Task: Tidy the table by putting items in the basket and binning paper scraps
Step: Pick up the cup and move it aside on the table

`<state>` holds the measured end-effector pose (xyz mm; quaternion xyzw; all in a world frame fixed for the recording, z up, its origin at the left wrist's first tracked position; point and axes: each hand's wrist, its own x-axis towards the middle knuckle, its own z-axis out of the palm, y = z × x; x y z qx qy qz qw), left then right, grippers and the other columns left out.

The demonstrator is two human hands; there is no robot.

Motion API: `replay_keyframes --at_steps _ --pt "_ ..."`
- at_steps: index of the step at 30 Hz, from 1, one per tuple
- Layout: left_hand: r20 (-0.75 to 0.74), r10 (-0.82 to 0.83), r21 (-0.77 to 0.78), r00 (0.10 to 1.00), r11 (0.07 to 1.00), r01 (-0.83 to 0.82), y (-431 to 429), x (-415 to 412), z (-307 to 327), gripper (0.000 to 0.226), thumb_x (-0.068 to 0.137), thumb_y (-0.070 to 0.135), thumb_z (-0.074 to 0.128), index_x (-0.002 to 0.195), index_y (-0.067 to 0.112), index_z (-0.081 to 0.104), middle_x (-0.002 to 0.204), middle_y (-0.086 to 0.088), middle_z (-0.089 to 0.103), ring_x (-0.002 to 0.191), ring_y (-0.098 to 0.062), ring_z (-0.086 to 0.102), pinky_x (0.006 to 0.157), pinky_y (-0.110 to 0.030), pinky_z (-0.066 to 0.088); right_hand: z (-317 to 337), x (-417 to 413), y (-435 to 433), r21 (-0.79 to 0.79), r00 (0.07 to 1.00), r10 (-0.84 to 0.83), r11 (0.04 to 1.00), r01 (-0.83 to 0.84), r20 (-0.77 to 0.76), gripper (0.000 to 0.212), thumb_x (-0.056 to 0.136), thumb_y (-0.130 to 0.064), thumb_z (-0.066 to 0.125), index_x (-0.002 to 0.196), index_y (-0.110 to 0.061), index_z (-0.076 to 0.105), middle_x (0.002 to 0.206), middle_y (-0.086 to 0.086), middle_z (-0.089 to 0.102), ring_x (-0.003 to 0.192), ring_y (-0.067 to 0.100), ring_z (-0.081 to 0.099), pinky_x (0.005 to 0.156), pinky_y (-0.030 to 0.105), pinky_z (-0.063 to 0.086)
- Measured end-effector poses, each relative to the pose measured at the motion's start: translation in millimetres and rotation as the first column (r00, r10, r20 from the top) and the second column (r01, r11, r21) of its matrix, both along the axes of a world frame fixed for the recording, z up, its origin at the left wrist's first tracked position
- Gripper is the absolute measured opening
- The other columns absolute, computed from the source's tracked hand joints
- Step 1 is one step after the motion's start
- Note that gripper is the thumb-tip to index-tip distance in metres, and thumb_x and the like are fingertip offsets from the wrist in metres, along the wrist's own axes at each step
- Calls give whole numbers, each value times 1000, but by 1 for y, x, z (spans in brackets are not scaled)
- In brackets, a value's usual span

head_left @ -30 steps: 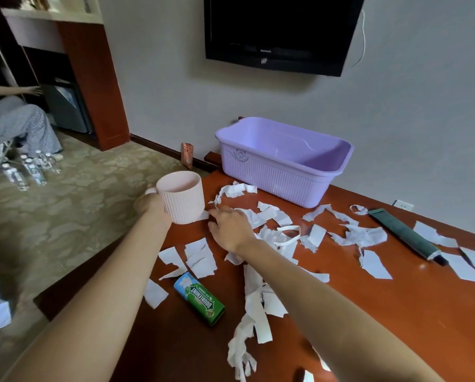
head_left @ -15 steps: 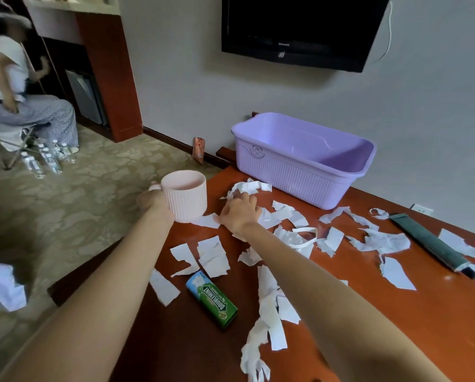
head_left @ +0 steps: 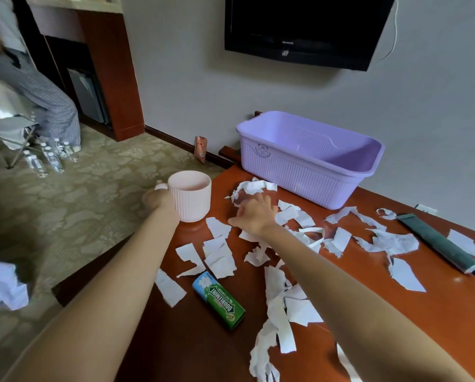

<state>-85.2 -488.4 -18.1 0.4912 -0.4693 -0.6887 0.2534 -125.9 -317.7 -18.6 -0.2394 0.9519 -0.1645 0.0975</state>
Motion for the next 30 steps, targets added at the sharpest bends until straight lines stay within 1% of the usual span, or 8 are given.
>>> replay_keyframes --at_steps 3,8,13,16,18,23,26,30 --pt "-127 1 44 992 999 5 5 -15 -4 40 102 14 29 136 0 43 142 -17 46 123 -28 51 100 -33 41 1 -4 5 -70 999 -34 997 31 -43 30 84 -26 65 112 -14 64 135 7 45 131 28 33 110 42 31" --pt "-30 -218 -75 975 974 216 -6 -22 -10 34 96 -2 28 115 -1 57 105 -17 60 58 -15 40 53 -25 36 4 5 -9 -388 968 127 921 -34 216 75 76 -6 72 141 -14 36 142 6 44 134 23 39 107 35 38" --pt "-75 -313 -56 947 949 310 -13 -24 -12 36 92 -12 31 121 -9 52 127 -25 54 67 -14 48 69 -30 46 6 10 -18 -511 904 182 858 46 388 76 77 -6 73 138 -14 27 141 6 43 134 20 38 104 32 38" --pt "-75 -362 -42 929 932 360 -12 -26 -11 34 97 -4 29 76 4 55 86 -16 56 67 -17 48 65 -31 43 3 8 -21 -532 917 120 840 111 380 68 76 -11 75 127 -12 29 135 8 46 129 21 44 94 26 42" --pt "-106 -401 -33 910 916 400 -14 -30 -14 37 98 -2 29 71 8 53 79 -9 54 69 -18 50 68 -33 44 1 7 -23 -533 931 101 839 109 350 69 76 -13 75 126 -13 28 134 8 46 128 21 45 95 27 43" --pt "-55 -315 -159 948 940 303 -18 -36 -25 24 92 -1 39 82 -3 61 90 -14 60 66 -21 54 59 -30 42 -5 7 -28 -520 951 118 853 50 284 78 76 -16 75 139 -16 28 140 5 43 133 19 39 104 33 39" --pt "95 -203 -358 975 906 224 -17 -32 -28 25 91 9 52 110 -2 65 110 -14 66 96 -30 63 77 -33 49 -5 6 -30 -502 961 107 864 36 253 77 77 -18 74 139 -15 29 141 5 43 134 19 38 106 34 38" --pt "40 -205 -453 978 869 201 -7 -28 -28 25 95 12 50 110 3 68 102 -9 65 88 -16 52 67 -23 41 -8 6 -32 -447 973 65 893 41 220 72 76 -20 75 134 -12 35 138 7 45 132 21 41 106 35 40"
